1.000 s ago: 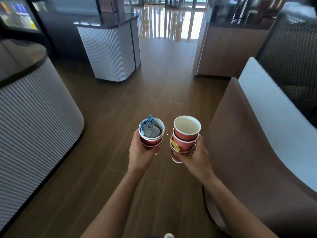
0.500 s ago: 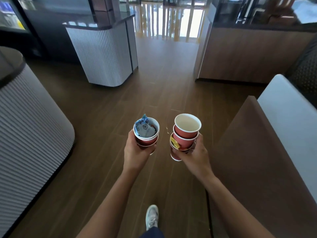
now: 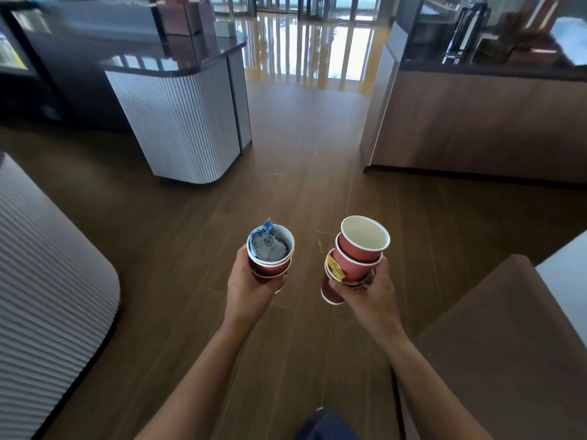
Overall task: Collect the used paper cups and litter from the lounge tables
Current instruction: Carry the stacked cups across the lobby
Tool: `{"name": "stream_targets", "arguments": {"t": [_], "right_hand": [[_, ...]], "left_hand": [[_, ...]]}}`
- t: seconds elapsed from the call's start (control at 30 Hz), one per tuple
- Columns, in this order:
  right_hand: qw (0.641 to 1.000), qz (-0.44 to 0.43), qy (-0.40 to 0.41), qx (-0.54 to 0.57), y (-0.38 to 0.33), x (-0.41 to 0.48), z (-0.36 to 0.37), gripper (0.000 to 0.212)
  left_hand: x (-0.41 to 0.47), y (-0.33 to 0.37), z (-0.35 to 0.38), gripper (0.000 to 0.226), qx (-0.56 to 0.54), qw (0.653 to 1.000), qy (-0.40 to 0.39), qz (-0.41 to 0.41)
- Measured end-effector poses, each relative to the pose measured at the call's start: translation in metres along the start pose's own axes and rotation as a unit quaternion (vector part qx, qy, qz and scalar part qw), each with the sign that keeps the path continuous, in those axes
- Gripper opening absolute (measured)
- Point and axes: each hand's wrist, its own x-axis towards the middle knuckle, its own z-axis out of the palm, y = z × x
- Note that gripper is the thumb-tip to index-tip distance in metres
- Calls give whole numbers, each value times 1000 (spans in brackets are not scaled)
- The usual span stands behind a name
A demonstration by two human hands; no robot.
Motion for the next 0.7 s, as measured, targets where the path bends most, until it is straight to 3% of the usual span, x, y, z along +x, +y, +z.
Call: {"name": "stream_targets", "arguments": {"t": [0.7], "right_hand": [[998, -10, -45, -35, 17, 350, 14, 80]], "left_hand": [[310, 10, 134, 72, -31, 999, 38, -7]]}}
